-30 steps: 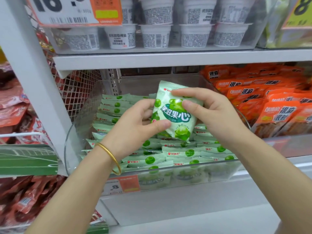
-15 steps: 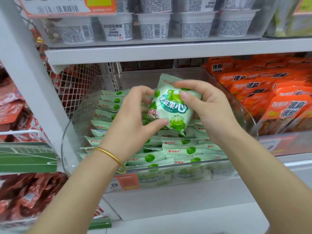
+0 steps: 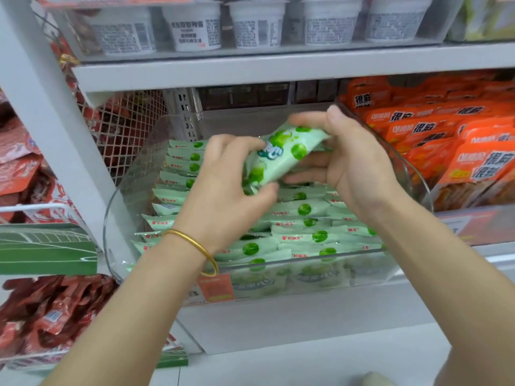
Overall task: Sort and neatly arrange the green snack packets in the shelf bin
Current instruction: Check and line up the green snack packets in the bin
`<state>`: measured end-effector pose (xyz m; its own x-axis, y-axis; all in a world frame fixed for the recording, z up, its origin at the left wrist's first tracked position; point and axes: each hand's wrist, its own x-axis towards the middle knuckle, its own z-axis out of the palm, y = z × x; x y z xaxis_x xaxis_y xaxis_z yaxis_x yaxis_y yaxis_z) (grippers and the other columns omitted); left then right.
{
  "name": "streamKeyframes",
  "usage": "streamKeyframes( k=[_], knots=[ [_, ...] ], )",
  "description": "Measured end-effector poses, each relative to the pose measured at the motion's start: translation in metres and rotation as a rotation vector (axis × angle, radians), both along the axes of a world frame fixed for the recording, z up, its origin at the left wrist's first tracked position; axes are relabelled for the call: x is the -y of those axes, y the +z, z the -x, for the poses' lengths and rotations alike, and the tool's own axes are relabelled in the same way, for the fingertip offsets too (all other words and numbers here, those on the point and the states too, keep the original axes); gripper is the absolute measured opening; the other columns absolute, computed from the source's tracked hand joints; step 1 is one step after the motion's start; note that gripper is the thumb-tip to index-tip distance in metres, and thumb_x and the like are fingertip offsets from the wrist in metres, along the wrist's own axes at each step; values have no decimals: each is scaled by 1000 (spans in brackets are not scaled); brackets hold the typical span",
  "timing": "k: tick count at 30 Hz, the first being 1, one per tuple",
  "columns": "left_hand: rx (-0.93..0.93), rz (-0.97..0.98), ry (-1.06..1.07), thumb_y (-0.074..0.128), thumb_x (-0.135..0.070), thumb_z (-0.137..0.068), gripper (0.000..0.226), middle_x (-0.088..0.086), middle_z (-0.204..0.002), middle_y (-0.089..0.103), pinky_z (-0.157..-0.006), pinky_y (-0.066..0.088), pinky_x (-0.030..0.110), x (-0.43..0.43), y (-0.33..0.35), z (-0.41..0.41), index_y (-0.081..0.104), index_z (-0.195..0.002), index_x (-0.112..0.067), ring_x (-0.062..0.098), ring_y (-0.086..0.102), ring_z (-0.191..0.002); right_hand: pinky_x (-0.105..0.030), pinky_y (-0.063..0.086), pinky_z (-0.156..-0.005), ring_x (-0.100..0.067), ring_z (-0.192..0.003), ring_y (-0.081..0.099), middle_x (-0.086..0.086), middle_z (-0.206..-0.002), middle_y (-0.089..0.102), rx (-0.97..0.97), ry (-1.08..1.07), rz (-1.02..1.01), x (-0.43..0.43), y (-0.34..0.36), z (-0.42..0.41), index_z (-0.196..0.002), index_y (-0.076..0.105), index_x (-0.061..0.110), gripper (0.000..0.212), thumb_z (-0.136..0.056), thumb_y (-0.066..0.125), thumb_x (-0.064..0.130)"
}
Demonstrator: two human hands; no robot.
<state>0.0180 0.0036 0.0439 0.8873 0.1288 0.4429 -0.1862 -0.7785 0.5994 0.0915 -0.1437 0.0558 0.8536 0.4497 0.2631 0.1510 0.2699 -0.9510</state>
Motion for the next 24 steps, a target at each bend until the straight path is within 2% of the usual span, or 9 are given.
streamKeyframes(
  k=[4, 6, 9, 11, 13, 17, 19, 21, 24],
  knots=[
    [-75, 280, -77, 54, -21, -91, 18, -1, -102, 64, -76, 50, 34, -3, 4, 1, 61, -108, -23, 23, 61, -89, -34, 52, -60, -16, -67, 59, -4, -79, 55, 171, -151, 105, 4, -2, -8, -96, 68, 29, 27, -86, 43, 33],
    [-116, 300, -77, 50, -26, -91, 22, 0, -106, 65, -80, 51, 41, -6, 2, 0, 62, -110, -23, 25, 62, -92, -24, 46, -75, -4, -76, 51, 3, -81, 50, 393, -298, 274, 7, -6, -11, -96, 66, 41, 23, -84, 50, 30],
    [-202, 432, -112, 50, -25, -90, 22, 1, -112, 65, -92, 50, 42, -11, -2, -1, 62, -109, -24, 17, 62, -103, -9, 35, -86, 7, -91, 45, -1, -96, 54, 554, -382, 420, 11, -13, -13, -110, 64, 39, 28, -84, 56, 31],
    [-215, 560, -165, 51, -20, -92, 19, 3, -116, 65, -94, 50, 38, -15, -2, -3, 60, -109, -23, 18, 62, -108, -17, 39, -97, 4, -105, 50, 3, -111, 59, 530, -341, 357, 11, -15, -16, -118, 60, 34, 34, -85, 59, 28],
    [-212, 631, -203, 44, -11, -97, 22, 6, -118, 64, -94, 50, 37, -18, 0, -3, 57, -114, -18, 18, 61, -110, -32, 45, -98, -9, -111, 56, 4, -119, 58, 508, -266, 263, 10, -16, -18, -118, 54, 34, 36, -85, 60, 19],
    [-158, 745, -266, 40, -9, -99, 23, 6, -116, 66, -94, 51, 37, -19, 3, -3, 57, -113, -16, 19, 63, -108, -28, 48, -80, -15, -91, 58, 3, -99, 51, 526, -198, 146, 7, -13, -14, -97, 43, 28, 31, -84, 61, 6],
    [-167, 796, -329, 45, -14, -94, 24, 7, -116, 66, -90, 53, 35, -18, 2, -3, 56, -116, -13, 20, 64, -107, -27, 48, -77, -14, -90, 57, 4, -96, 51, 541, -202, 187, 6, -12, -14, -88, 47, 29, 27, -82, 64, 10],
    [-197, 785, -366, 50, -19, -85, 36, 6, -117, 66, -89, 53, 36, -16, 0, -1, 53, -120, -12, 21, 64, -107, -37, 50, -79, -15, -93, 56, -1, -101, 57, 535, -214, 206, 6, -11, -15, -84, 56, 33, 22, -79, 67, 14],
    [-208, 659, -360, 65, -7, -81, 45, 3, -114, 67, -84, 54, 28, -11, -1, 3, 52, -123, -13, 13, 64, -102, -46, 47, -91, -14, -94, 59, 4, -94, 64, 532, -207, 146, 5, -9, -13, -82, 65, 28, 20, -77, 70, 9]
  ],
)
